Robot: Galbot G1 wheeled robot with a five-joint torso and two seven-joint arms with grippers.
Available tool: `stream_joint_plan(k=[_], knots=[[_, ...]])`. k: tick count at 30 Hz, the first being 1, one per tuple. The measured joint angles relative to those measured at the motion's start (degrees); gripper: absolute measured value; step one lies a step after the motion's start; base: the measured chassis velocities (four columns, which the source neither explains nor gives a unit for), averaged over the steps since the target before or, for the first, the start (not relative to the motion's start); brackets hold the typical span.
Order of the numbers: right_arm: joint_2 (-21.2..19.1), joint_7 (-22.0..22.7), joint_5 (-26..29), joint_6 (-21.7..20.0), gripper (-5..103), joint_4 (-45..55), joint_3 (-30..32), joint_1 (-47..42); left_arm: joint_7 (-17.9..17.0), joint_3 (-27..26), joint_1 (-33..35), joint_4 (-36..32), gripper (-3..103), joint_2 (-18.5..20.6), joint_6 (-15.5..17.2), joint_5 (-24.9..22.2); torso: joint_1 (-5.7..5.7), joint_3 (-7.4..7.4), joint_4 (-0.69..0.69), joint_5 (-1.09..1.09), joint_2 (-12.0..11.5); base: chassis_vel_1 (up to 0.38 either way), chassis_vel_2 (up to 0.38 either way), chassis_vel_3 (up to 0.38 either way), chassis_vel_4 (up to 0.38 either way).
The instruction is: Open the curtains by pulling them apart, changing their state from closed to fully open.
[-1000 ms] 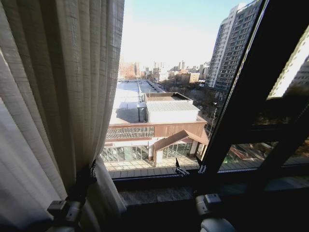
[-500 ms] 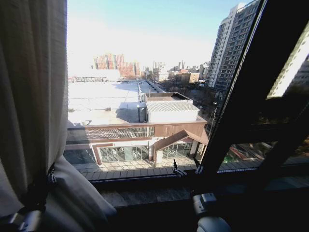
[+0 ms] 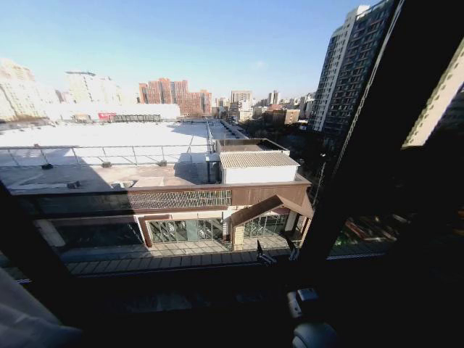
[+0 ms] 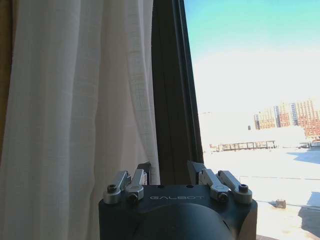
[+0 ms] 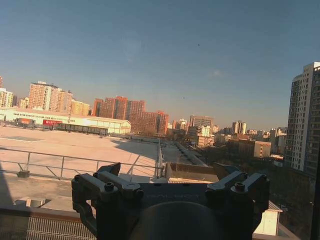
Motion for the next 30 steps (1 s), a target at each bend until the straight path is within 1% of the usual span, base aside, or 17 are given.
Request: stream_joint_plan(k=[1,2,3,4,6,7,8,9,10,11,12,16,18,20,21,23,30], knots=[[0.05,-0.05,0.00,0.00,100,-0.08,-0.21,0.13,0.28,1.53,0.14,-1.72,44,-0.55,0.62,0.11,0.00,0.00,-0.01,0.00,0.00,0.000,0.000,0.000,0.000],[0.05,-0.05,0.00,0.00,100,-0.08,-0.21,0.13,0.28,1.53,0.14,-1.72,44,-0.55,0.62,0.11,0.00,0.00,-0.01,0.00,0.00,0.000,0.000,0.000,0.000],[0.12,-0.09,0.00,0.00,100,-0.12,-0.41,0.23,1.29,3.80,0.40,-4.19,50,-1.35,1.33,0.41,0.01,0.00,0.00,0.01,0.00,0.000,0.000,0.000,0.000],[0.18,-0.11,0.01,0.00,100,-0.12,-0.45,0.21,2.71,6.32,0.55,-6.41,50,-2.14,2.08,0.86,0.01,0.00,0.00,0.00,0.00,0.000,0.000,0.000,0.000],[0.27,-0.11,0.01,-0.05,100,-0.02,-0.29,-0.02,4.91,10.80,0.85,-9.19,61,-2.95,2.68,1.69,0.00,0.00,-0.01,0.00,0.00,0.000,0.000,0.000,0.000],[0.27,-0.11,0.01,-0.05,100,-0.02,-0.29,-0.02,4.91,10.80,0.85,-9.19,61,-2.95,2.68,1.69,0.00,0.00,-0.01,0.00,0.00,0.000,0.000,0.000,0.000],[0.30,-0.08,0.01,-0.15,100,0.10,-0.12,-0.15,5.82,12.27,1.11,-10.11,66,-3.17,2.82,1.88,0.01,0.00,-0.01,0.00,0.00,0.000,0.000,0.000,0.000],[0.32,-0.05,0.01,-0.24,100,0.25,0.06,-0.28,6.99,13.57,1.48,-10.98,66,-3.35,2.93,1.99,0.00,0.00,-0.01,0.00,0.00,0.000,0.000,0.000,0.000],[0.37,0.02,0.02,-0.38,100,0.49,0.56,-0.50,9.02,15.48,2.25,-12.24,77,-3.61,2.99,2.15,0.00,0.00,0.00,0.01,0.00,0.000,0.000,0.000,0.000],[0.38,0.04,0.04,-0.45,100,0.65,0.99,-0.74,10.35,16.25,2.69,-12.88,77,-3.73,2.99,2.18,0.00,0.00,0.01,0.01,0.00,0.000,0.000,0.000,0.000],[0.38,0.04,0.04,-0.45,100,0.65,0.99,-0.74,10.35,16.25,2.69,-12.88,77,-3.73,2.99,2.18,0.00,0.00,0.01,0.01,0.00,0.000,0.000,0.000,0.000],[0.37,0.51,0.36,-2.00,100,1.55,2.75,-1.59,15.42,17.54,4.00,-13.79,97,-3.80,2.19,1.56,0.00,0.00,0.00,0.01,0.00,0.000,0.000,0.000,0.000],[0.37,0.74,0.84,-2.80,100,1.93,3.09,-1.71,16.58,17.55,4.26,-13.79,97,-3.79,2.02,1.17,0.00,0.00,0.00,0.00,0.00,0.000,0.000,0.000,0.000],[0.43,1.18,2.43,-4.89,100,2.98,3.74,-1.83,20.59,17.50,4.88,-13.23,99,-3.50,1.15,-0.74,0.00,0.00,0.00,0.00,0.00,0.000,0.000,0.000,0.000],[0.43,1.18,2.43,-4.89,100,2.98,3.74,-1.83,20.59,17.50,4.88,-13.23,99,-3.50,1.15,-0.74,0.00,0.00,0.00,0.00,0.00,0.000,0.000,0.000,0.000],[0.65,1.24,2.74,-5.43,100,3.18,4.03,-1.62,23.57,17.29,5.05,-12.11,100,-3.05,-0.04,-1.72,0.00,0.00,0.01,0.00,0.00,0.000,0.000,0.000,0.000],[1.32,1.27,2.76,-5.60,100,3.14,4.07,-1.44,25.53,17.06,5.39,-11.38,100,-2.44,-0.15,-2.79,0.00,0.00,0.02,-0.01,0.00,-0.018,-0.028,0.021,0.022]])
